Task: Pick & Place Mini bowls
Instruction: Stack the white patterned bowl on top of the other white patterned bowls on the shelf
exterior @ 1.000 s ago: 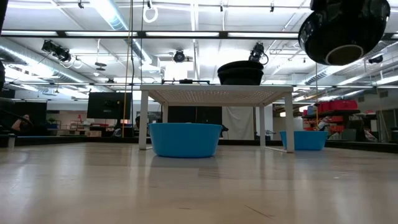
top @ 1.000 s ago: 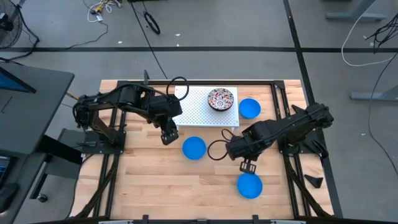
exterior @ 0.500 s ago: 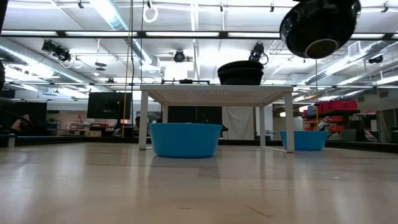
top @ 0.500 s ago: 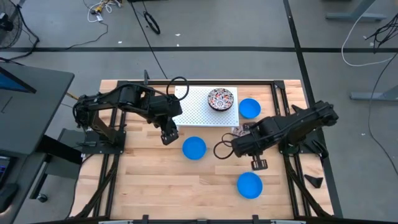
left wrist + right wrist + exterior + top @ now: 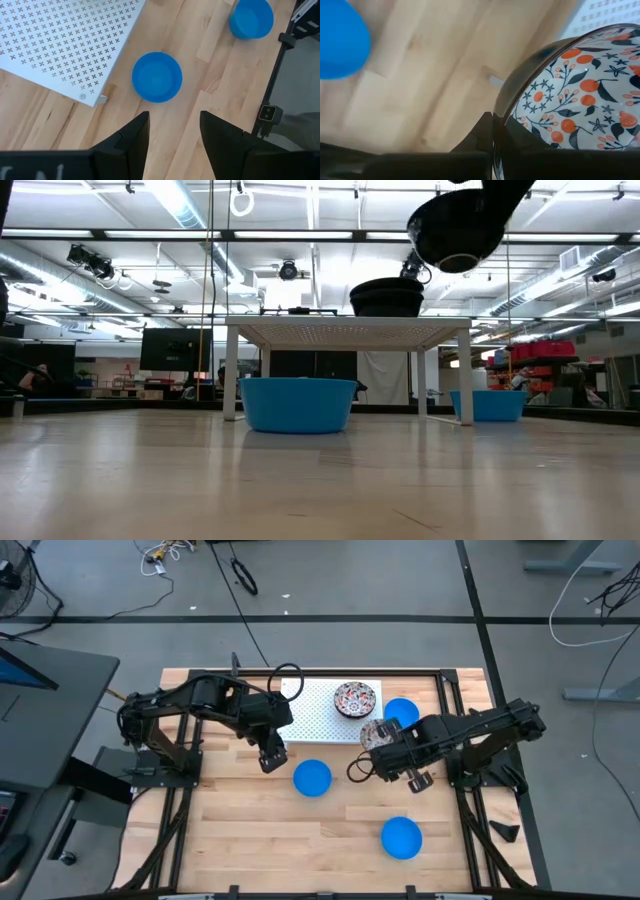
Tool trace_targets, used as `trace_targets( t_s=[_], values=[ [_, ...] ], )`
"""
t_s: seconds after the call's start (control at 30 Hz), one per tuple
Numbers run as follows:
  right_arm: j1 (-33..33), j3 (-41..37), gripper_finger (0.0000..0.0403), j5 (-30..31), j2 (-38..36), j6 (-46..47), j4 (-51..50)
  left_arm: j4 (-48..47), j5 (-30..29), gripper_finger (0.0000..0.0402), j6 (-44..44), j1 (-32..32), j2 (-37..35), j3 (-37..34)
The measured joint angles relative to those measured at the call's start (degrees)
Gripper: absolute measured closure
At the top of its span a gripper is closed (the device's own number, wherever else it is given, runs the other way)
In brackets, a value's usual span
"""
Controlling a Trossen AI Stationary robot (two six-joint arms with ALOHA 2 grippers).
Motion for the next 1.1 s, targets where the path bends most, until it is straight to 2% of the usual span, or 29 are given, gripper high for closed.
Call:
trace_targets(
  t_s=[0.43, 0.77, 0.83, 1.1],
  values=[
    [-4.4, 0.0, 0.0395, 10.0, 0.0, -15.4, 0.0, 0.0, 0.0, 0.0223, -0.3, 0.0, 0.0, 0.0],
    [-7.4, 0.1, 0.0395, 11.4, 0.0, -20.6, 1.9, 0.0, 0.0, 0.0223, -0.4, 0.0, 0.0, 0.0],
    [-8.3, 1.1, 0.0395, 13.0, 0.0, -21.9, 2.3, 0.0, 0.0, 0.0223, -0.4, 0.0, 0.0, 0.0],
    [-11.7, 8.3, 0.0394, 13.1, -0.1, -26.5, 6.5, 0.0, 0.0, 0.0223, -0.3, 0.0, 0.0, 0.0]
  ],
)
